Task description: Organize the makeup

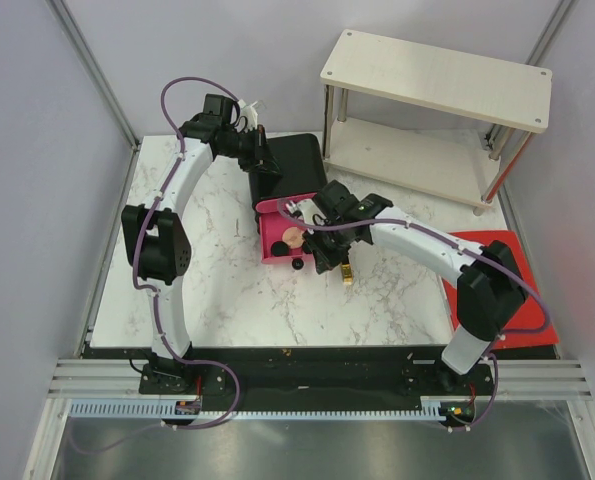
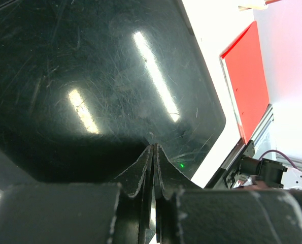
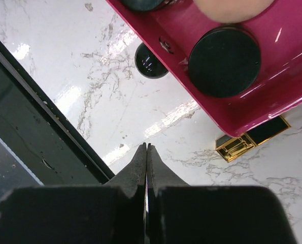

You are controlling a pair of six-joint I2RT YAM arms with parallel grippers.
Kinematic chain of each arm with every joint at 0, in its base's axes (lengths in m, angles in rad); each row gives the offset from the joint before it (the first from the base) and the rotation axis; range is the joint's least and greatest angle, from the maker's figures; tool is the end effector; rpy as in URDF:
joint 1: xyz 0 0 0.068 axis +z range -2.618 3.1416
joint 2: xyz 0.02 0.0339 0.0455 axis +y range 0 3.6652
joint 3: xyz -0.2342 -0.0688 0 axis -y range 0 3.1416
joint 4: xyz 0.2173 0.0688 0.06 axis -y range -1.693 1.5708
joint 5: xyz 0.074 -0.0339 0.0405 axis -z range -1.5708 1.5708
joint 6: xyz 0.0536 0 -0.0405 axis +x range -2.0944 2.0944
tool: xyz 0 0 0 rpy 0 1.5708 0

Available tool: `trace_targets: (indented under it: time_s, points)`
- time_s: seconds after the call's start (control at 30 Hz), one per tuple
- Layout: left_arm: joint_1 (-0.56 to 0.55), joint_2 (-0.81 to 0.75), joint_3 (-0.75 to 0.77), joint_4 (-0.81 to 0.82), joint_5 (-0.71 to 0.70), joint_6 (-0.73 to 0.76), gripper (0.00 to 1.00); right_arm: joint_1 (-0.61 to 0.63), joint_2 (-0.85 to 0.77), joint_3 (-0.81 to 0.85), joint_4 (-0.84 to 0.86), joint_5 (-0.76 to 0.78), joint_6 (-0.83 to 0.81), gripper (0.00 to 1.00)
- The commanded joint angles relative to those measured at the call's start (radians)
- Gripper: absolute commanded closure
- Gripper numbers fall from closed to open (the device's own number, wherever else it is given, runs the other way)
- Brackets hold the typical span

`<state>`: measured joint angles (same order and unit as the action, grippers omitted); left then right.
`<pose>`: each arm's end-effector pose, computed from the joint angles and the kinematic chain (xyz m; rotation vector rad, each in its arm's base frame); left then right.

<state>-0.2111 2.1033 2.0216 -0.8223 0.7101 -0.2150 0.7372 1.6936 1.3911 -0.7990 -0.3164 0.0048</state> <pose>0.4144 -0.1245 0.2672 0.3082 2.4376 -1.0616 0.2335 0.2345 0.2270 -1.0812 2.5268 0.6464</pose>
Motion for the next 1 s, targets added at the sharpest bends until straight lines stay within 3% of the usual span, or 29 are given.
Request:
trace_targets:
  time_s: [0.0,0.33,0.57,0.97]
  points:
    - [-0.001,0.127,-0.077,-0.218,-0.230,0.088,0.91,0.027,0.028,-0.053,0.059,0.037,-0.029,1.00]
    - [-0.001,0.124,-0.092,-0.219,-0.235,0.091,0.91,0.067,0.101,-0.118,0.293,0.348,0.126,1.00]
    - [-0.001,0.119,-0.096,-0.222,-0.244,0.091,0.91,0.077,0.120,-0.044,0.375,0.508,0.144,1.00]
    - [-0.001,0.121,-0.100,-0.227,-0.242,0.086,0.91,0.079,0.228,0.161,0.460,0.623,0.135,1.00]
